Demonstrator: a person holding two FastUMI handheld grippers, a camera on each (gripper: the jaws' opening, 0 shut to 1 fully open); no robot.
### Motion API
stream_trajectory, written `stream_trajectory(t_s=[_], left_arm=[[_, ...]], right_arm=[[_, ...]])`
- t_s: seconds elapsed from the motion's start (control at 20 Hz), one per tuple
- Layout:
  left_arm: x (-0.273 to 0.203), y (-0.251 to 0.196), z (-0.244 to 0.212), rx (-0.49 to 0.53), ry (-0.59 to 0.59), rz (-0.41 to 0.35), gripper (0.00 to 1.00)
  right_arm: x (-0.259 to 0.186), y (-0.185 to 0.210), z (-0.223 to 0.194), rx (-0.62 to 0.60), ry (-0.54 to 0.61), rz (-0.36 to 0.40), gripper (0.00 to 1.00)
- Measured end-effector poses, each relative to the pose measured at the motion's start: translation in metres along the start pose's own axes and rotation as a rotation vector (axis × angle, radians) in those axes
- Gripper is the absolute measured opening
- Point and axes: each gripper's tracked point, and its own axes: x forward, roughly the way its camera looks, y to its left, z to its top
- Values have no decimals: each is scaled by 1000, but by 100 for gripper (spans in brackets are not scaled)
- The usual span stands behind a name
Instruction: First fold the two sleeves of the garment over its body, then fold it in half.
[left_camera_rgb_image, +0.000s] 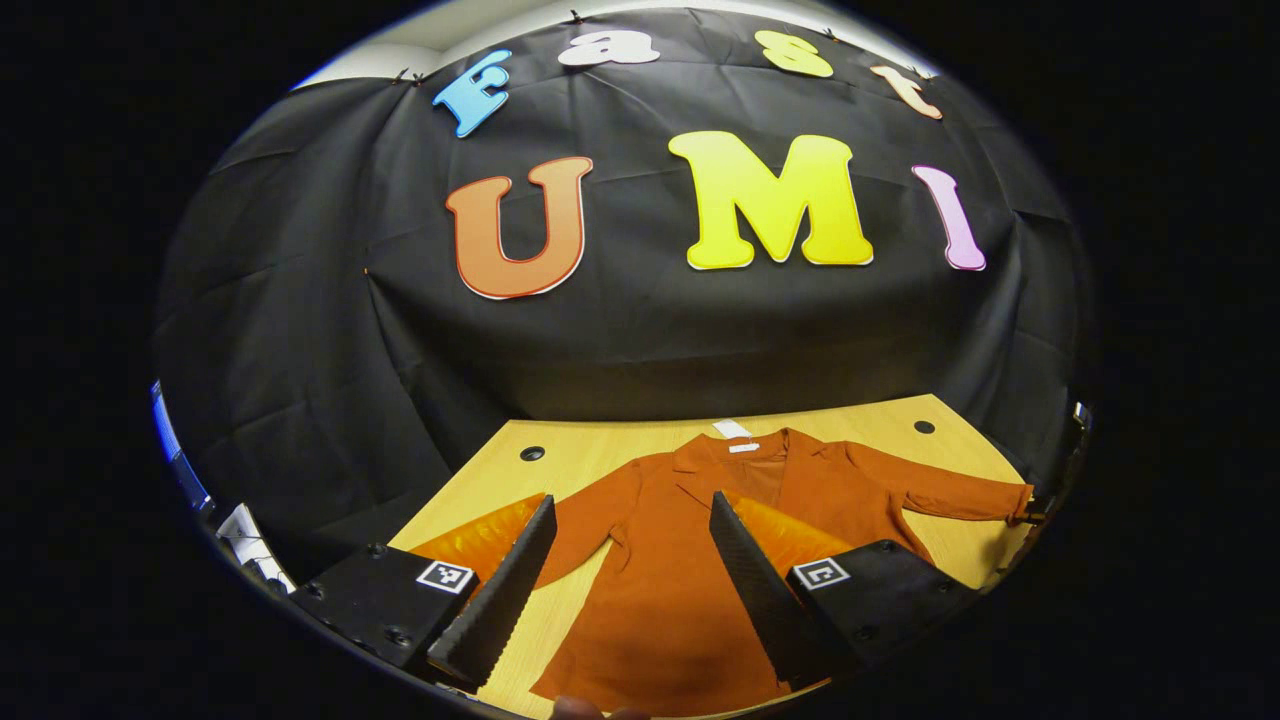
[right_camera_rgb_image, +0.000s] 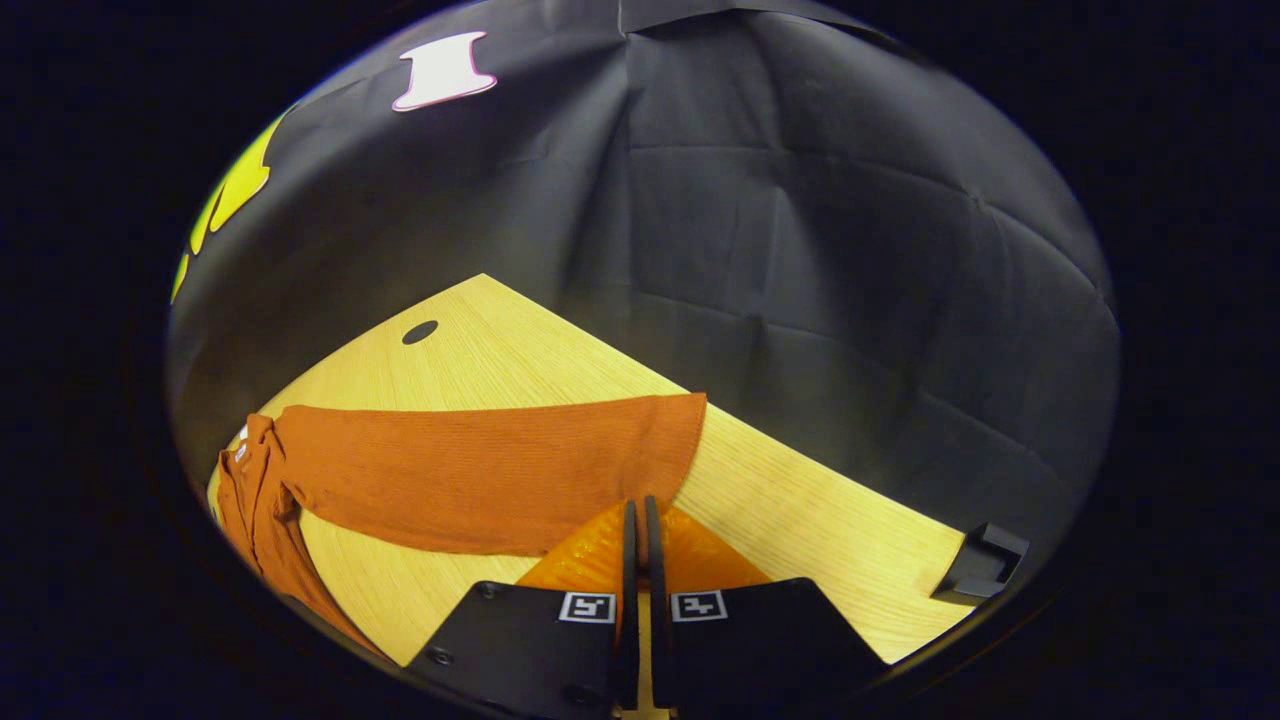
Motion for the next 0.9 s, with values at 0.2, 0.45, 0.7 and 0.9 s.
stream_trajectory(t_s=[0.2, 0.45, 0.7, 0.9], left_arm=[[0, 22, -2, -6, -10, 15, 100], [5, 53, -11, -54, -9, 34, 100], [11, 85, -20, -98, -32, 36, 100], [13, 124, -30, -114, -62, 59, 100]], right_arm=[[-8, 4, 16, 13, -6, 13, 1], [-43, 37, 80, -66, -134, 74, 0], [-108, 128, 147, -216, -287, 204, 0], [-173, 238, 189, -362, -431, 341, 0]])
